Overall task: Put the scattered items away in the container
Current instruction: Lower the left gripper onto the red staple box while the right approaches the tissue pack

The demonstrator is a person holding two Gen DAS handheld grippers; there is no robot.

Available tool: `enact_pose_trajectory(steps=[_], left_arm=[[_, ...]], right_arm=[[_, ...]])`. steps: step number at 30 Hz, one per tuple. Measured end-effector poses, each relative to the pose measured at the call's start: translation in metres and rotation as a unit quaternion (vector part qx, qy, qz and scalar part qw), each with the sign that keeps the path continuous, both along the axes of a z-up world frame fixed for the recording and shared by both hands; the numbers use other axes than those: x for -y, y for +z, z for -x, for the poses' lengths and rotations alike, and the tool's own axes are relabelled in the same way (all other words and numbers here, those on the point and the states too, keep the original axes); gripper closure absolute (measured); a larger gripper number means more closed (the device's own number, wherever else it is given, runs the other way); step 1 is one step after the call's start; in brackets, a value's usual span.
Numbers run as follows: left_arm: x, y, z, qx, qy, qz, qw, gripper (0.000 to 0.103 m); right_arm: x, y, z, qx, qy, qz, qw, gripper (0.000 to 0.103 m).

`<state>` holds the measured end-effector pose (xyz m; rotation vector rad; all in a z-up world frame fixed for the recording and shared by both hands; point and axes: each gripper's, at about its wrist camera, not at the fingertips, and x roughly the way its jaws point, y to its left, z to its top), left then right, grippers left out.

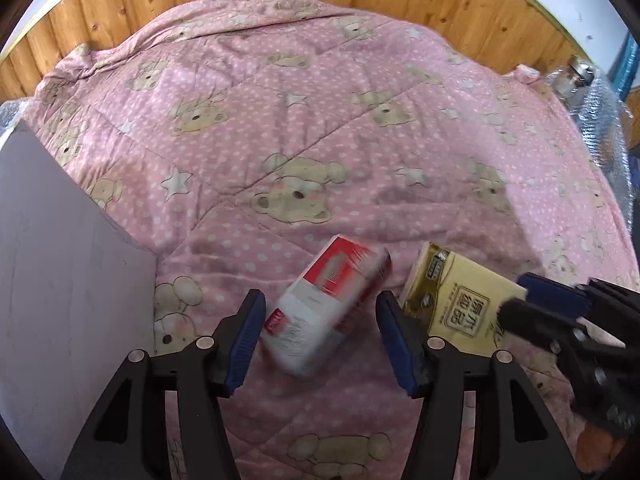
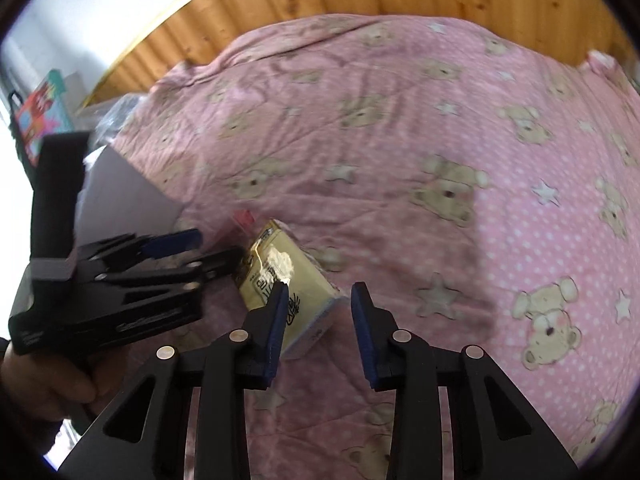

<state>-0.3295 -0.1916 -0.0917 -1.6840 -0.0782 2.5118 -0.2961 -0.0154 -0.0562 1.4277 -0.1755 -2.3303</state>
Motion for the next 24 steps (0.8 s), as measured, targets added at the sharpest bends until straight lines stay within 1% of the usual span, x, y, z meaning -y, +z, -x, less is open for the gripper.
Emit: enact_pose_trajectory(steps=[2,3,4,5,6,8,10,12,13,14,15,16,17,18,19,20,21,23,24], left_arm=[[0.007,-0.003,0.002,-0.003,0.016,-0.020,0.9997,0.050],[0.009,-0.003,0.002,-0.002,0.019,-0.021,0.9996,0.058],[0.011,-0.003,0.002,0.000,0.020,-0.028,0.9994,0.070],[0.014,-0.003,0.002,0.001,0.022,-0.034,0.9992,0.072],[0.016,-0.002,0.001,0.003,0.025,-0.039,0.9989,0.079],[0.018,0.000,-0.002,0.004,0.025,-0.051,0.9984,0.084],[0.015,0.004,-0.005,-0.002,0.022,-0.051,0.9984,0.084],[0.012,0.005,-0.006,-0.001,0.020,-0.056,0.9982,0.084],[0.011,0.003,-0.004,0.004,0.021,-0.047,0.9987,0.080],[0.010,0.002,-0.002,0.009,0.024,-0.038,0.9990,0.076],[0.010,0.002,0.001,0.011,0.033,-0.031,0.9989,0.071],[0.013,0.001,0.003,0.011,0.041,-0.032,0.9986,0.067],[0.014,0.000,0.004,0.010,0.045,-0.035,0.9983,0.067],[0.015,0.001,0.006,0.006,0.048,-0.033,0.9983,0.067],[0.015,0.001,0.007,0.003,0.049,-0.032,0.9983,0.067],[0.015,0.001,0.008,0.000,0.049,-0.031,0.9983,0.067],[0.016,-0.001,0.009,-0.001,0.048,-0.033,0.9983,0.068],[0.016,-0.002,0.010,-0.008,0.049,-0.023,0.9985,0.083],[0.015,-0.003,0.011,-0.009,0.049,-0.016,0.9986,0.087]], right_arm=[[0.006,-0.007,0.001,0.010,0.009,-0.001,1.000,0.064],[0.008,-0.012,0.002,0.018,0.012,0.002,1.000,0.064],[0.010,-0.015,0.001,0.026,0.015,0.014,0.999,0.063],[0.010,-0.016,0.000,0.029,0.014,0.025,0.999,0.068],[0.009,-0.016,-0.002,0.029,0.011,0.031,0.999,0.072],[0.005,-0.010,-0.007,0.024,0.005,0.039,0.999,0.085],[0.000,-0.003,-0.012,0.019,0.003,0.046,0.999,0.091],[-0.002,0.002,-0.016,0.016,0.009,0.051,0.999,0.090],[0.000,0.001,-0.016,0.017,0.015,0.047,0.999,0.087],[0.003,-0.001,-0.016,0.017,0.020,0.041,0.999,0.082],[0.006,-0.004,-0.015,0.018,0.025,0.036,0.999,0.074],[0.010,-0.006,-0.015,0.013,0.026,0.026,0.999,0.059],[0.014,-0.008,-0.014,0.007,0.026,0.016,1.000,0.054],[0.020,-0.011,-0.013,0.004,0.031,0.002,0.999,0.054],[0.027,-0.013,-0.012,0.002,0.039,-0.014,0.999,0.050],[0.031,-0.015,-0.012,0.000,0.050,-0.024,0.998,0.043],[0.036,-0.016,-0.012,-0.005,0.057,-0.029,0.998,0.040],[0.042,-0.023,-0.010,-0.006,0.062,-0.022,0.998,0.038],[0.042,-0.024,-0.009,-0.003,0.061,-0.016,0.998,0.038]])
